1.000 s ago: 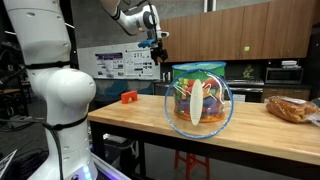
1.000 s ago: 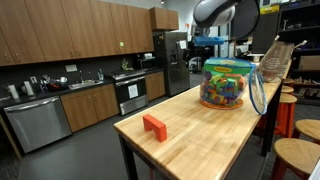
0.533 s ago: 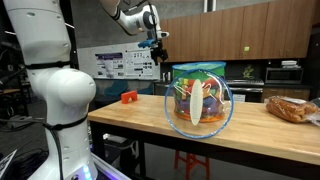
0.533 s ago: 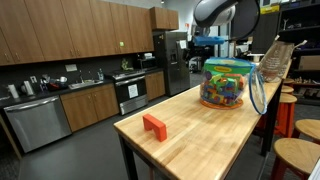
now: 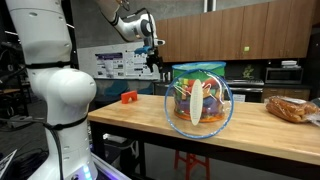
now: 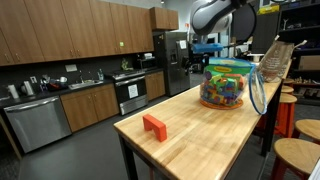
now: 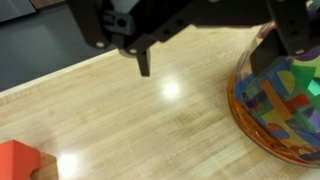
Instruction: Put the blocks on the table in the clear bag.
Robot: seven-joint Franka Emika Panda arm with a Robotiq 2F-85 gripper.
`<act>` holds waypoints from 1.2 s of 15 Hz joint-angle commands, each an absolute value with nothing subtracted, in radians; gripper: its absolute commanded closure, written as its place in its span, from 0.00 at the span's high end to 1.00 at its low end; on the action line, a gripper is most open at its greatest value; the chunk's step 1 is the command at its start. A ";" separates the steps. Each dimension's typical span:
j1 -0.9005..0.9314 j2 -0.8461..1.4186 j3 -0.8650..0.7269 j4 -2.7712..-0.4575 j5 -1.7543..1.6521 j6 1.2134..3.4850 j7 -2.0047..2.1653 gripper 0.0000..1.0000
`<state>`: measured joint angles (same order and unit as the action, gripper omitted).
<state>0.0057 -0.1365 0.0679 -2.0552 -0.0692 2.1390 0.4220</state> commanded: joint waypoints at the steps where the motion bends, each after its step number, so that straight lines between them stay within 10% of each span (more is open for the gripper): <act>1: 0.033 -0.140 0.089 -2.099 -0.050 2.158 0.405 1.00; 18: 0.205 -0.032 0.241 -2.176 0.021 2.239 0.430 1.00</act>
<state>0.1814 -0.0600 0.2248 -2.1741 0.0072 2.2095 0.4234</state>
